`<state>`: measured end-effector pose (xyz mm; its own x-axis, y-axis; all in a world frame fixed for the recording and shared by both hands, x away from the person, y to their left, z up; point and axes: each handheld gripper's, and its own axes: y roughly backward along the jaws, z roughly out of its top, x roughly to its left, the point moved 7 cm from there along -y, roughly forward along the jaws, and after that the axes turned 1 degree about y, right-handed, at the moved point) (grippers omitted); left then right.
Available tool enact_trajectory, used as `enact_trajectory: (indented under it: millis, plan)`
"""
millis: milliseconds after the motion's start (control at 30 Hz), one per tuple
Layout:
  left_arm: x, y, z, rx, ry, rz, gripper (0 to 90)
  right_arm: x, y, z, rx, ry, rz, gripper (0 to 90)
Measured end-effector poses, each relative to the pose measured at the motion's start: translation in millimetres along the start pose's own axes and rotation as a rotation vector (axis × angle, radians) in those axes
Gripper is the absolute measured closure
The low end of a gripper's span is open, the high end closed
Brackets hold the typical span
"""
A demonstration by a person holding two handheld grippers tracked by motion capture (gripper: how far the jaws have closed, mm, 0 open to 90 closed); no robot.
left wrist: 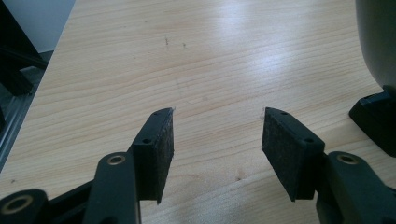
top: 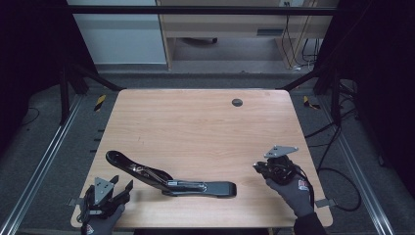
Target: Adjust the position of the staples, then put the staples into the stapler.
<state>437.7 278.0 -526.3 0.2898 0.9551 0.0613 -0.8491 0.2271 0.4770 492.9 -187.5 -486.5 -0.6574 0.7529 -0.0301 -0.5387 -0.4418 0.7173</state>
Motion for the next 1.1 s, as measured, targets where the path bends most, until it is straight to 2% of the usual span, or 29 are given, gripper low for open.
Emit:
enact_trajectory:
  millis: [300, 433, 633, 800, 1100]
  plan:
    - [1.5, 0.3, -0.4, 0.0, 0.005, -0.001, 43.3, 11.7, 7.2, 12.1, -0.026, 0.063, 0.041, 78.2]
    - [1.6, -0.1, -0.2, 0.0, 0.004, 0.0, 43.4, 15.2, 7.5, 17.8, -0.032, 0.069, 0.051, 78.2]
    - [1.3, -0.1, -0.4, 0.004, 0.001, -0.001, 43.4, 21.7, 8.3, 27.6, -0.048, 0.106, 0.075, 78.2]
    - [1.5, -0.8, -0.6, 0.006, 0.005, -0.004, 43.3, 27.1, 6.4, 32.9, -0.044, 0.125, 0.085, 78.2]
    - [1.1, -0.9, -0.8, 0.008, 0.006, -0.006, 43.3, 37.7, 6.1, 42.5, -0.047, 0.173, 0.133, 78.2]
